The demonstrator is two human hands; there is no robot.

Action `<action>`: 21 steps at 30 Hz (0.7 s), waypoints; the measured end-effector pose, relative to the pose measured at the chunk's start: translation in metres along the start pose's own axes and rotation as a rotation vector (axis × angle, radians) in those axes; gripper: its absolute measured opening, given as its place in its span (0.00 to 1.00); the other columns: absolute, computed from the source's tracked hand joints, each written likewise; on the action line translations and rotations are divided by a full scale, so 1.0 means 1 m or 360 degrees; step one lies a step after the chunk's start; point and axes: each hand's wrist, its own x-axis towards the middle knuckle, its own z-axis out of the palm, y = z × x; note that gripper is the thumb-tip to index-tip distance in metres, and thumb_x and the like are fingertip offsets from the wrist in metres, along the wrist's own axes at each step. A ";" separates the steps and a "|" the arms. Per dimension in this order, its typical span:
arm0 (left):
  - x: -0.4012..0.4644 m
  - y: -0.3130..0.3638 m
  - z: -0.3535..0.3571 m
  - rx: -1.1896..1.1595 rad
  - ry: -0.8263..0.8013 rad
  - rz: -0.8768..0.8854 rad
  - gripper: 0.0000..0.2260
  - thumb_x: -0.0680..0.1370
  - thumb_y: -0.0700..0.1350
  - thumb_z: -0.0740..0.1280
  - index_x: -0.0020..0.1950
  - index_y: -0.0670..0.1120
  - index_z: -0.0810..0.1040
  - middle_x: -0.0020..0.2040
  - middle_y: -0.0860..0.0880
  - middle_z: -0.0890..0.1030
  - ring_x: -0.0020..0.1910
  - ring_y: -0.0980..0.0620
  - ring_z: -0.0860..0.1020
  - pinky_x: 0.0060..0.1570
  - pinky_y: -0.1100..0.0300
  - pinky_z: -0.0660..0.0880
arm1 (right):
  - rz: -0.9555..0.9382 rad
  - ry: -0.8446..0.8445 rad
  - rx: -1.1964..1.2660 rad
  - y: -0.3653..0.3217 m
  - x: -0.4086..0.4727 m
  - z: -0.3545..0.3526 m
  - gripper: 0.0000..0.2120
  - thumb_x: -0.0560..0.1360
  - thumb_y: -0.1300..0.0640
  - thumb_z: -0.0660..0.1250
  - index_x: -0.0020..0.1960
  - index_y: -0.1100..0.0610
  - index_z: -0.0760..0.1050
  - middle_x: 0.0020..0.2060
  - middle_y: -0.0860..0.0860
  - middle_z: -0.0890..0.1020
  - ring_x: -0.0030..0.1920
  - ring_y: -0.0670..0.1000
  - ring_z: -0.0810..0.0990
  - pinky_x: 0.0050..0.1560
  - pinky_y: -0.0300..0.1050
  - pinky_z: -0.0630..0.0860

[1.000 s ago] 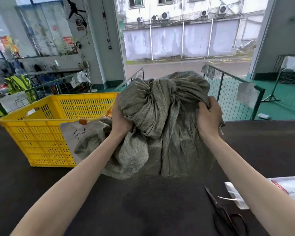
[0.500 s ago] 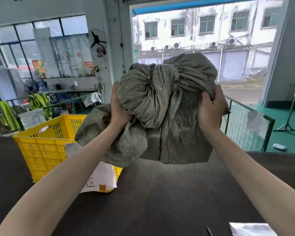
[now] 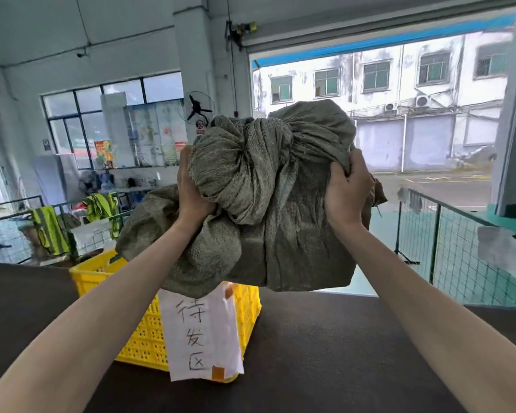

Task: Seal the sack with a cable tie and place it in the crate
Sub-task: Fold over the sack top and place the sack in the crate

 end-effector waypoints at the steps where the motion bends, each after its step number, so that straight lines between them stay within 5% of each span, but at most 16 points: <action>1: 0.004 -0.008 -0.008 0.0028 -0.0001 -0.0010 0.54 0.66 0.74 0.60 0.67 0.25 0.59 0.66 0.25 0.64 0.68 0.27 0.60 0.71 0.64 0.51 | 0.0004 -0.0007 0.0006 -0.001 -0.003 0.013 0.16 0.74 0.67 0.60 0.33 0.52 0.59 0.28 0.45 0.63 0.27 0.41 0.62 0.28 0.34 0.58; 4: 0.017 -0.031 -0.039 0.0151 0.0038 -0.0023 0.50 0.65 0.66 0.65 0.68 0.26 0.58 0.68 0.32 0.62 0.70 0.30 0.59 0.72 0.60 0.50 | -0.0012 -0.0028 0.0010 -0.004 -0.013 0.058 0.16 0.74 0.67 0.60 0.34 0.53 0.59 0.28 0.45 0.63 0.26 0.40 0.62 0.28 0.33 0.59; 7: 0.026 -0.065 -0.069 0.0147 0.0042 -0.0163 0.47 0.63 0.59 0.65 0.69 0.28 0.56 0.69 0.27 0.61 0.71 0.30 0.59 0.72 0.42 0.54 | -0.0040 -0.0048 0.0002 -0.007 -0.024 0.105 0.13 0.74 0.68 0.60 0.35 0.58 0.60 0.27 0.45 0.62 0.26 0.40 0.62 0.28 0.35 0.58; 14: 0.048 -0.143 -0.140 0.0239 0.0098 -0.0268 0.39 0.65 0.47 0.69 0.69 0.28 0.59 0.69 0.28 0.63 0.71 0.30 0.60 0.73 0.45 0.54 | 0.0002 -0.0128 0.0074 -0.010 -0.050 0.209 0.16 0.73 0.68 0.60 0.33 0.53 0.59 0.27 0.46 0.62 0.27 0.43 0.59 0.29 0.38 0.56; 17: 0.057 -0.174 -0.161 0.0274 0.0057 -0.0215 0.41 0.66 0.54 0.68 0.68 0.28 0.60 0.68 0.28 0.64 0.70 0.30 0.61 0.73 0.44 0.54 | 0.0038 -0.0129 0.0088 -0.005 -0.062 0.243 0.19 0.74 0.68 0.60 0.32 0.50 0.58 0.27 0.46 0.63 0.26 0.42 0.61 0.28 0.36 0.57; 21: 0.061 -0.205 -0.177 0.0288 0.0065 -0.0160 0.38 0.67 0.46 0.71 0.68 0.27 0.61 0.67 0.28 0.65 0.71 0.44 0.62 0.67 0.78 0.47 | 0.0120 -0.0142 0.0054 0.009 -0.077 0.278 0.13 0.75 0.68 0.60 0.35 0.57 0.63 0.28 0.46 0.65 0.26 0.39 0.64 0.28 0.34 0.60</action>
